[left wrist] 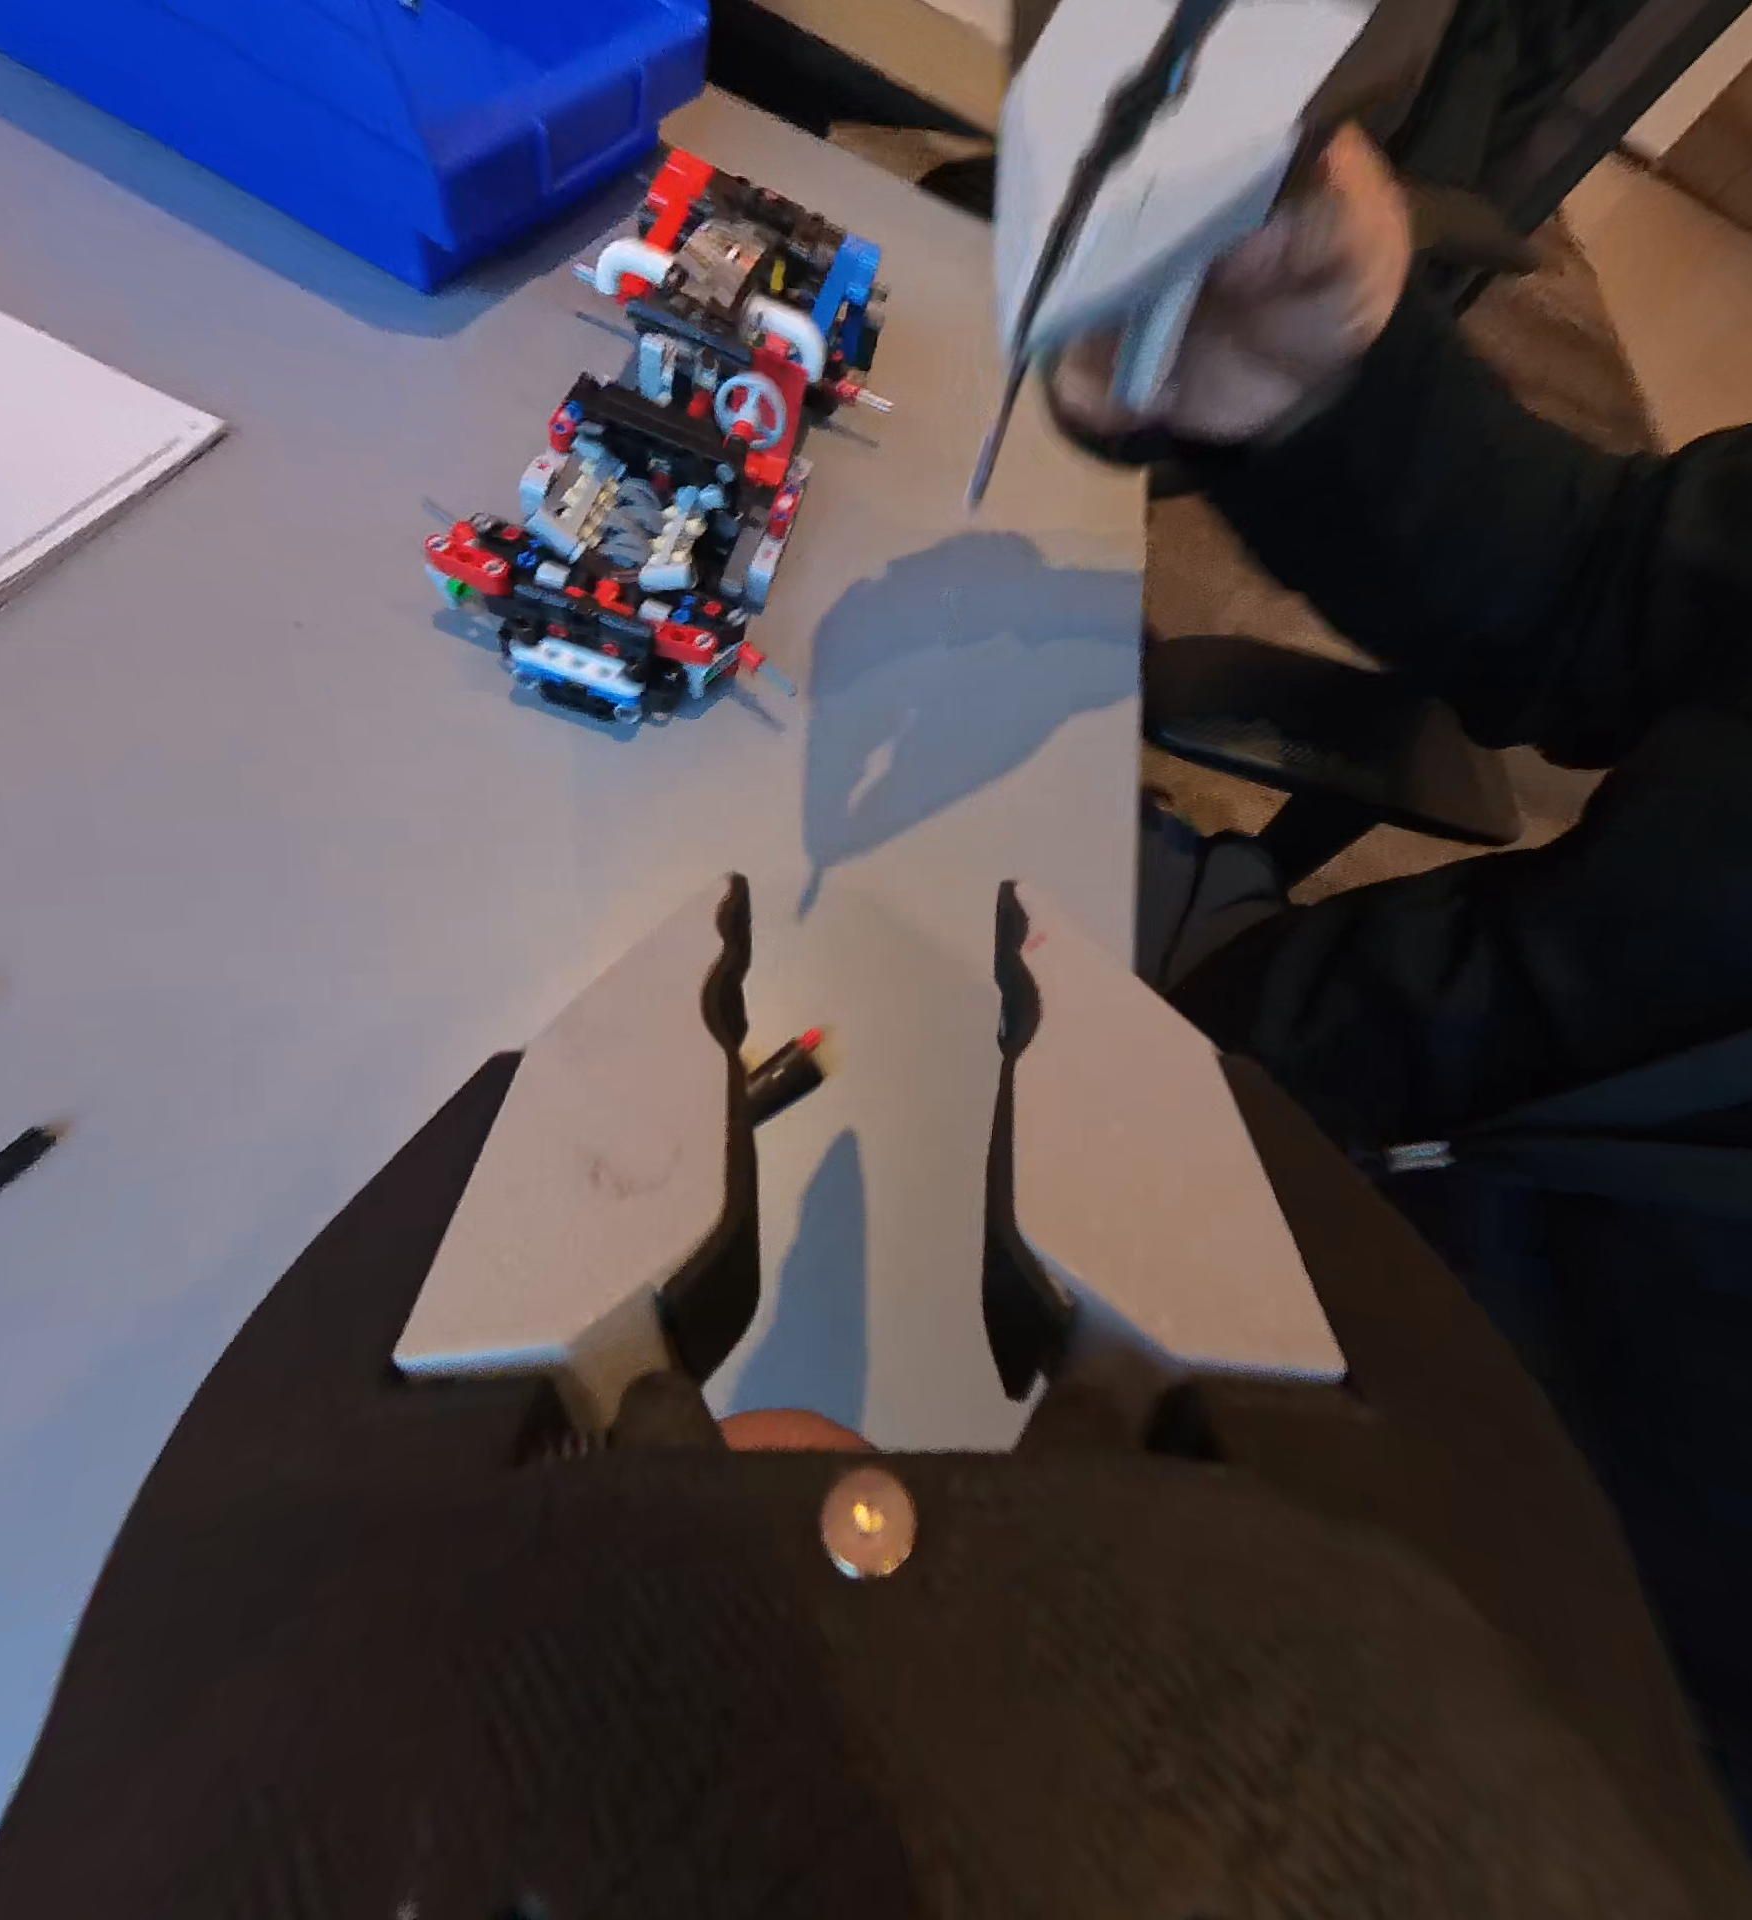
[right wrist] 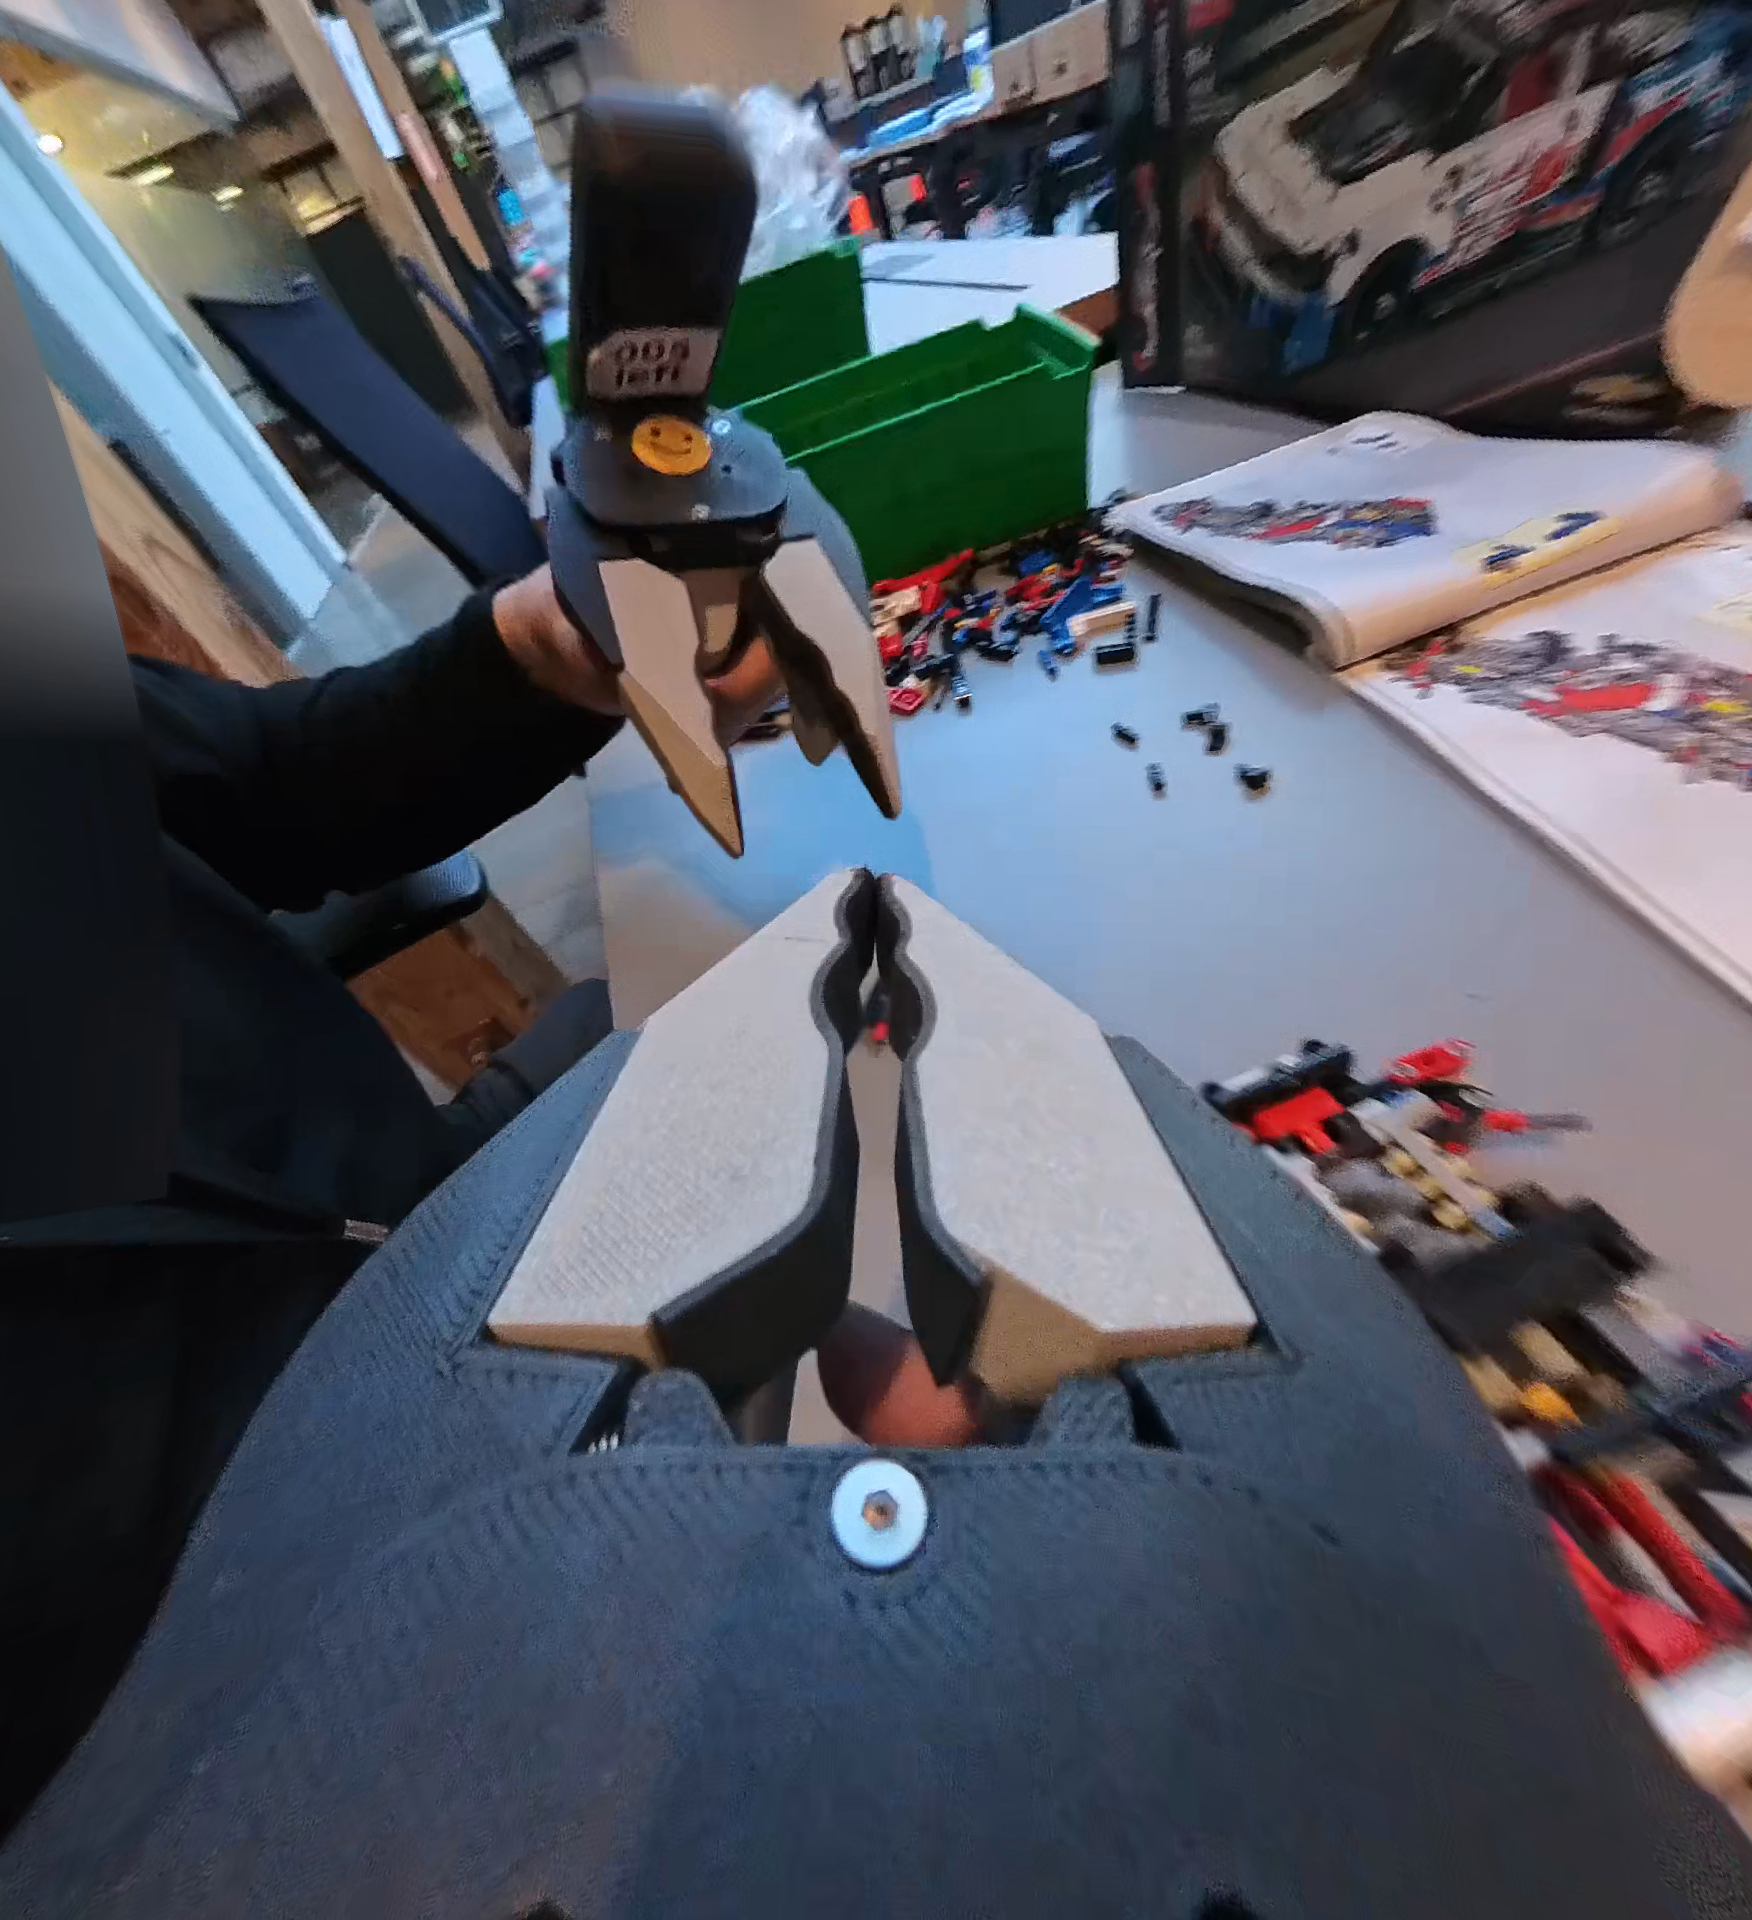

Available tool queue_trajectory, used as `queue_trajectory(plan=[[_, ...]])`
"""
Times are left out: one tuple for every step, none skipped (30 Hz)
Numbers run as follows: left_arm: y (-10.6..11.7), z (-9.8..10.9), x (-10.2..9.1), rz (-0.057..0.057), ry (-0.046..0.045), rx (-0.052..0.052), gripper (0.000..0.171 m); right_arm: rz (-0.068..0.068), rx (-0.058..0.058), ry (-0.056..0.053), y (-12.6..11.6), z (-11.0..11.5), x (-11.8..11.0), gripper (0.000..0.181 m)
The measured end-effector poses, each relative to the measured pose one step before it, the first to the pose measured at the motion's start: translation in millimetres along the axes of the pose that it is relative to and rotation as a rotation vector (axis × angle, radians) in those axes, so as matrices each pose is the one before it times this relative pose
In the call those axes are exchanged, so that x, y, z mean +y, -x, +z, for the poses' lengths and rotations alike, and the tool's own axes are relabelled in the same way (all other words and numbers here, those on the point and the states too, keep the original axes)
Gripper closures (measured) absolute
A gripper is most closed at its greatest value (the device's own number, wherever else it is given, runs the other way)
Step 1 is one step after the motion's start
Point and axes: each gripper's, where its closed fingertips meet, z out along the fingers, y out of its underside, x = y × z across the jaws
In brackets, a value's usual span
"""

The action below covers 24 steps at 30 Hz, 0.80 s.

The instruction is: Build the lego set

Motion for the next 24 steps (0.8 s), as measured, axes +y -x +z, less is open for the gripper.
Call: queue_trajectory(plan=[[11.22, -1.6, 8.57, 0.0281, 0.02876, -0.0497, 0.128, -0.0042, 0.0388, -0.0134, -6.23, -14.26, -5.57, 0.181], [14.56, 0.16, 12.67, 0.0371, 0.04295, -0.0636, 0.129, -0.0029, 0.0419, -0.02, -6.98, -15.25, -6.41, 0.181], [11.59, 2.45, 14.21, 0.0205, 0.0451, -0.0375, 0.129, 0.0023, 0.037, -0.0229, -6.63, -15.19, -6.55, 0.181], [6.23, 4.32, 12.9, -0.0033, 0.03876, -0.0003, 0.129, 0.0077, 0.0342, -0.0221, -6.53, -14.64, -6.06, 0.181], [0.85, 4.98, 9.52, -0.0074, 0.02331, 0.0297, 0.128, 0.0092, 0.0337, -0.0225, -6.57, -13.64, -5.3, 0.181], [-1.0, 4.69, 6.97, 0.0029, 0.01138, 0.0326, 0.128, 0.0101, 0.0282, -0.0204, -5.75, -12.26, -4.22, 0.181], [-0.86, 4.23, 5.98, 0.0091, 0.01347, 0.0235, 0.129, 0.0126, 0.02, -0.0164, -4.39, -10.42, -2.7, 0.181], [0.19, 3.85, 5.92, 0.009, 0.02199, 0.0119, 0.129, 0.015, 0.0139, -0.0138, -3.43, -8.62, -1.43, 0.181], [1.38, 3.55, 5.42, 0.0092, 0.02685, 0.0007, 0.129, 0.0158, 0.0088, -0.0135, -2.66, -6.7, -0.32, 0.181], [0.38, 3.0, 3.26, 0.0127, 0.01904, 0.0012, 0.129, 0.0171, 0.0024, -0.0113, -1.7, -4.74, 0.85, 0.181], [-1.72, 0.83, -2.71, 0.017, -0.01507, 0.0076, 0.13, 0.019, -0.0024, -0.0061, -1.04, -2.67, 2.32, 0.181], [-2.72, 1.16, -1.21, 0.0107, 0.00044, 0.016, 0.129, 0.0181, -0.0048, -0.0001, -0.76, -0.93, 3.61, 0.181], [-2.2, 1.62, -0.17, 0.0117, 0.00707, 0.0117, 0.128, 0.0136, -0.0061, 0.0049, -0.19, 0.67, 4.42, 0.181], [-0.69, 1.54, 0.02, 0.0138, 0.00603, 0.0012, 0.128, 0.0088, -0.0069, 0.007, 0.24, 1.77, 4.72, 0.181], [-0.94, 0.92, -0.55, 0.0083, 0.00202, 0.0019, 0.128, 0.0062, -0.0113, 0.0077, 1.2, 2.72, 4.68, 0.181], [-1.01, 0.54, -0.56, -0.0068, 0.00189, 0.0015, 0.128, 0.0074, -0.0181, 0.0078, 2.2, 3.22, 4.4, 0.181], [-1.03, 0.26, -0.34, -0.0198, 0.00114, -0.0035, 0.129, 0.0109, -0.0188, 0.0065, 2.5, 3.51, 4.17, 0.181], [-3.83, 0.2, 0.39, -0.0149, 0.00196, 0.0074, 0.13, 0.0101, -0.014, 0.0069, 1.91, 3.54, 4.41, 0.181], [-5.37, 0.37, 1.11, -0.0043, 0.00102, 0.0073, 0.131, 0.0073, -0.0095, 0.0086, 1.38, 3.67, 4.86, 0.181], [-4.63, 0.5, 1.23, 0.0031, 0.0012, -0.0051, 0.132, 0.0094, -0.009, 0.0106, 1.06, 4.05, 5.55, 0.181], [-5.03, 0.99, 0.94, 0.0086, 0.00159, -0.0058, 0.133, 0.0131, -0.0119, 0.0136, 1.14, 4.7, 6.33, 0.181], [-7.45, 1.64, 0.29, 0.0107, 0.00049, 0.0105, 0.133, 0.0151, -0.0135, 0.0151, 1.1, 5.32, 6.98, 0.181], [-8.13, 2.96, -1.15, 0.0067, -0.00372, 0.0164, 0.134, 0.0159, -0.0156, 0.0146, 1.18, 6.04, 6.97, 0.181], [-7.4, 3.58, -1.96, 0.001, -0.0042, 0.0125, 0.134, 0.0142, -0.0173, 0.0165, 1.33, 6.17, 6.73, 0.181]])
